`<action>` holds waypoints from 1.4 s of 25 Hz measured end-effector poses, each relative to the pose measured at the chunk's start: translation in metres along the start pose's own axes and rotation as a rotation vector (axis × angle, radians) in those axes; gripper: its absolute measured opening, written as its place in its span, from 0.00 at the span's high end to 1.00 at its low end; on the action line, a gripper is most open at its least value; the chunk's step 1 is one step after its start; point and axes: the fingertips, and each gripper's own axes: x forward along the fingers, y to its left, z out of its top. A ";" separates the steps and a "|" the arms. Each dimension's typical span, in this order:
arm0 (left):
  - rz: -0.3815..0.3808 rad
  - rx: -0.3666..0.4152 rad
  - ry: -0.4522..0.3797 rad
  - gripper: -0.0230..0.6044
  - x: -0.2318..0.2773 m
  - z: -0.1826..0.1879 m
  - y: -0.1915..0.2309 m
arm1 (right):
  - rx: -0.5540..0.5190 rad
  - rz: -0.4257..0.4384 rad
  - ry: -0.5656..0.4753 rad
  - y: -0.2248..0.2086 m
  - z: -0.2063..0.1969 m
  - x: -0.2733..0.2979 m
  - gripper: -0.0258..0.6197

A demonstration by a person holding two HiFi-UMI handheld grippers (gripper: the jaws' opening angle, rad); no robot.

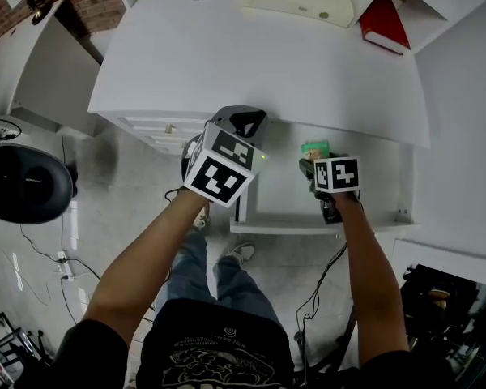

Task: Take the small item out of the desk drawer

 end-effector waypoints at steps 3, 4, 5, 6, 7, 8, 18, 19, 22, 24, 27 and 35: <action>-0.016 0.026 -0.025 0.95 -0.003 0.020 -0.009 | 0.030 -0.014 -0.038 -0.004 0.004 -0.022 0.41; -0.023 0.033 -0.031 0.95 -0.003 0.025 -0.013 | 0.040 -0.022 -0.050 -0.006 0.003 -0.030 0.41; -0.030 0.038 -0.034 0.95 -0.004 0.030 -0.018 | 0.047 -0.028 -0.061 -0.008 0.003 -0.038 0.41; -0.036 0.043 -0.035 0.95 -0.006 0.034 -0.022 | 0.053 -0.034 -0.072 -0.009 0.003 -0.047 0.41; -0.042 0.046 -0.033 0.95 -0.007 0.038 -0.027 | 0.060 -0.040 -0.085 -0.011 0.003 -0.056 0.41; -0.049 0.050 -0.031 0.95 -0.008 0.041 -0.032 | 0.068 -0.047 -0.098 -0.014 0.003 -0.065 0.41; -0.148 0.124 -0.084 0.95 -0.007 0.105 -0.084 | 0.212 -0.157 -0.294 -0.055 0.010 -0.173 0.41; -0.158 0.129 -0.088 0.95 -0.007 0.111 -0.090 | 0.225 -0.168 -0.316 -0.058 0.011 -0.185 0.41; -0.195 0.154 -0.105 0.95 -0.003 0.131 -0.107 | 0.257 -0.206 -0.390 -0.068 0.015 -0.222 0.41; -0.225 0.173 -0.112 0.95 -0.001 0.140 -0.121 | 0.270 -0.232 -0.442 -0.074 0.017 -0.246 0.41; -0.287 0.202 -0.120 0.95 0.004 0.156 -0.145 | 0.298 -0.298 -0.513 -0.087 0.014 -0.287 0.41; -0.403 0.248 -0.159 0.95 0.011 0.188 -0.194 | 0.364 -0.489 -0.681 -0.112 -0.004 -0.389 0.41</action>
